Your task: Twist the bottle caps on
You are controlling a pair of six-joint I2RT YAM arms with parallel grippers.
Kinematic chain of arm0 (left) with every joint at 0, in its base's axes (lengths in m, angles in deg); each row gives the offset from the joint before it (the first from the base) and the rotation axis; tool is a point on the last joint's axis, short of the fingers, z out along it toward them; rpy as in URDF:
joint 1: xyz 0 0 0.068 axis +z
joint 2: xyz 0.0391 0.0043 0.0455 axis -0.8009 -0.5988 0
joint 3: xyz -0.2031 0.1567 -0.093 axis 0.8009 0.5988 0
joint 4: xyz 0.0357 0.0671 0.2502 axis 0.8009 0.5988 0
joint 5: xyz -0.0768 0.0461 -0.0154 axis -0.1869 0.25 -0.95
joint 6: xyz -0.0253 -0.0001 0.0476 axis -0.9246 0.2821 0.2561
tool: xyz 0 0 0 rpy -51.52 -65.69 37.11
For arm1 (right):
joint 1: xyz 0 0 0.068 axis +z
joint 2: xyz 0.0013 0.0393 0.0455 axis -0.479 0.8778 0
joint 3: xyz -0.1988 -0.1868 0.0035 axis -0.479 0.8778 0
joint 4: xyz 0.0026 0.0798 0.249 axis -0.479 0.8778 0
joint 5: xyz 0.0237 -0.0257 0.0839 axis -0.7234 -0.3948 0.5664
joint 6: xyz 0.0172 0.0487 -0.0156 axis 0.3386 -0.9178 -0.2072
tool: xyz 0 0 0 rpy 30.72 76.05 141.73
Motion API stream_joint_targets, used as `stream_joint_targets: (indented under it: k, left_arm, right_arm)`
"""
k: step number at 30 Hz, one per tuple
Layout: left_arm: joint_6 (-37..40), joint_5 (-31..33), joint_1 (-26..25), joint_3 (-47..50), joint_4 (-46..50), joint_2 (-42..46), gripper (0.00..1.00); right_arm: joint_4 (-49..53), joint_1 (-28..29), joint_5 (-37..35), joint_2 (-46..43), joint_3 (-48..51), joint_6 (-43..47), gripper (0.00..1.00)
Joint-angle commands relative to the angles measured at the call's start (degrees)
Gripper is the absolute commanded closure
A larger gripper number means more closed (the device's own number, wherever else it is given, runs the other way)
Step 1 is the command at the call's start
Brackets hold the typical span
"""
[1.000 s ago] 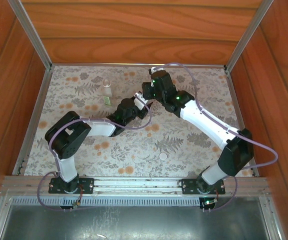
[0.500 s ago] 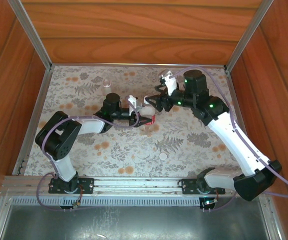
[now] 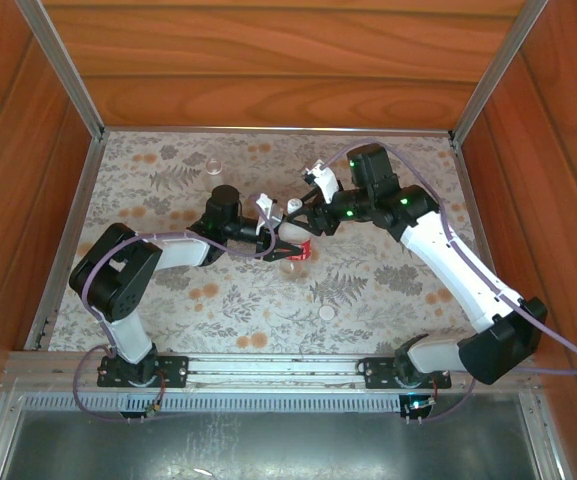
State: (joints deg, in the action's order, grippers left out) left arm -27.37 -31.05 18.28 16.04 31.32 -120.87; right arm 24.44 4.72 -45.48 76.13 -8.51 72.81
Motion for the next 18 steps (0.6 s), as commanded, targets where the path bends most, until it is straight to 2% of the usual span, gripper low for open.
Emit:
stream_joint_targets:
  k: [1, 5, 9, 16, 18]
  left_arm:
    - [-0.8, -2.7, -0.2, -1.6, -1.1, 0.3, 0.42]
    - [-1.1, -2.6, -0.2, -1.8, -1.1, -0.3, 0.42]
    - [-1.0, -2.6, -0.3, -1.8, -1.2, -0.3, 0.42]
    - [-1.5, -1.9, -0.1, -1.6, -1.1, 0.0, 0.42]
    - [-1.5, -1.3, -0.1, -1.6, -1.2, -0.1, 0.42]
  right_arm:
    - [-1.3, -0.1, 2.6, 0.0, -1.8, -0.3, 0.46]
    - [-3.1, 0.0, 3.6, 0.2, -1.8, -1.4, 0.36]
    - [-4.2, -0.1, 3.5, -0.1, -1.4, -1.7, 0.37]
    - [-1.5, 0.0, 4.1, 1.4, -2.5, -1.1, 0.72]
    - [-1.9, 0.0, 3.0, 1.4, -2.4, -1.5, 0.79]
